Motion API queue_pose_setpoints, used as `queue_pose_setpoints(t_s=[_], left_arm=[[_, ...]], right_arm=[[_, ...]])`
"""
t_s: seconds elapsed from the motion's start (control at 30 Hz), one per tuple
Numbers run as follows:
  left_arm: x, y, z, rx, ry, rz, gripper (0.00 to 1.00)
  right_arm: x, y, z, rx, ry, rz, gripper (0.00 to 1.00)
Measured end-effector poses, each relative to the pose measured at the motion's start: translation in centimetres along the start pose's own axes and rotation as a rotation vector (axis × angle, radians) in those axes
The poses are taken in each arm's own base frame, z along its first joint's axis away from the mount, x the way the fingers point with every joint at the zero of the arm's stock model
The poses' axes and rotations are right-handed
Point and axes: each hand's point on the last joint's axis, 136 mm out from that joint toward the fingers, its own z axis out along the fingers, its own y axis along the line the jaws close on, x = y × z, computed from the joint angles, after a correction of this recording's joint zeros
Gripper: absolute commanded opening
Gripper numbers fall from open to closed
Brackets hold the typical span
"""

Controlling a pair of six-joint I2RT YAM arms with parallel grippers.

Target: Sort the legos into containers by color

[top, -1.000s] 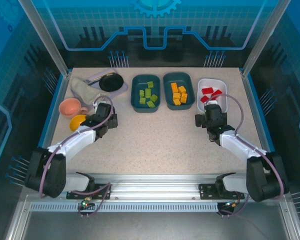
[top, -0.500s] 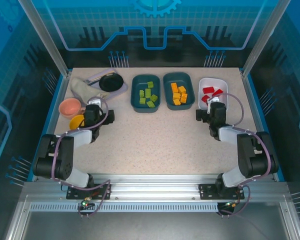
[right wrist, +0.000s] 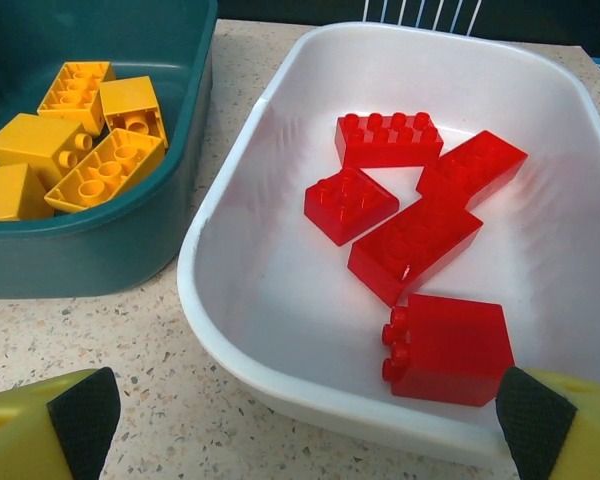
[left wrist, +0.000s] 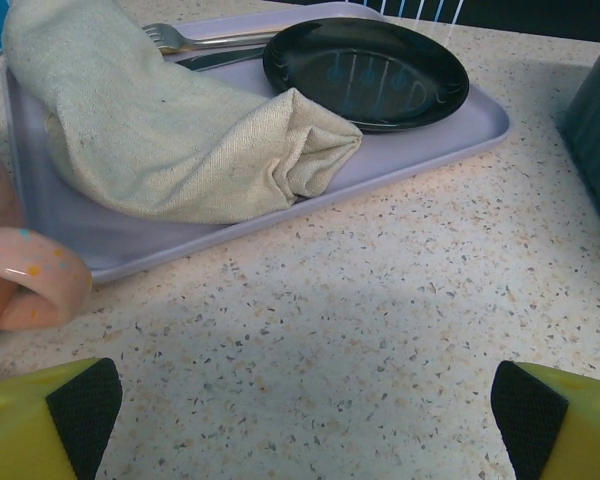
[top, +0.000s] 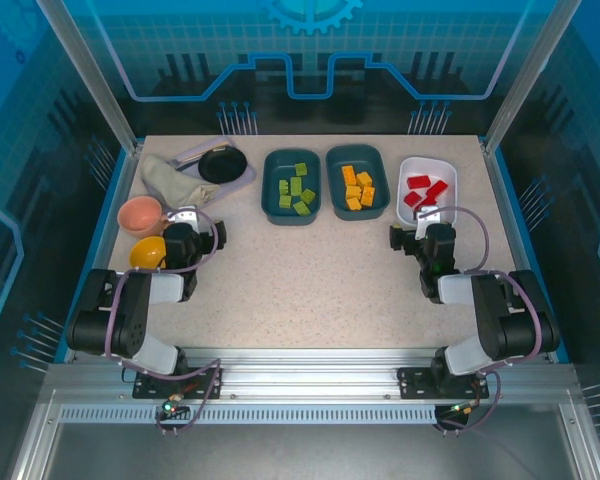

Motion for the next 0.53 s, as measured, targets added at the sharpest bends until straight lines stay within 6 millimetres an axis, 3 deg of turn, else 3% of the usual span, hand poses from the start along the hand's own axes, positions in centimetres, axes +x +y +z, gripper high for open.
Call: queue_pose_setpoints(t_s=[0.53], left_arm=[[-0.45, -0.07, 0.00, 0.003, -0.018, -0.002, 0.99]], right_arm=[[-0.61, 0.69, 0.20, -0.038, -0.010, -0.019, 1.00]])
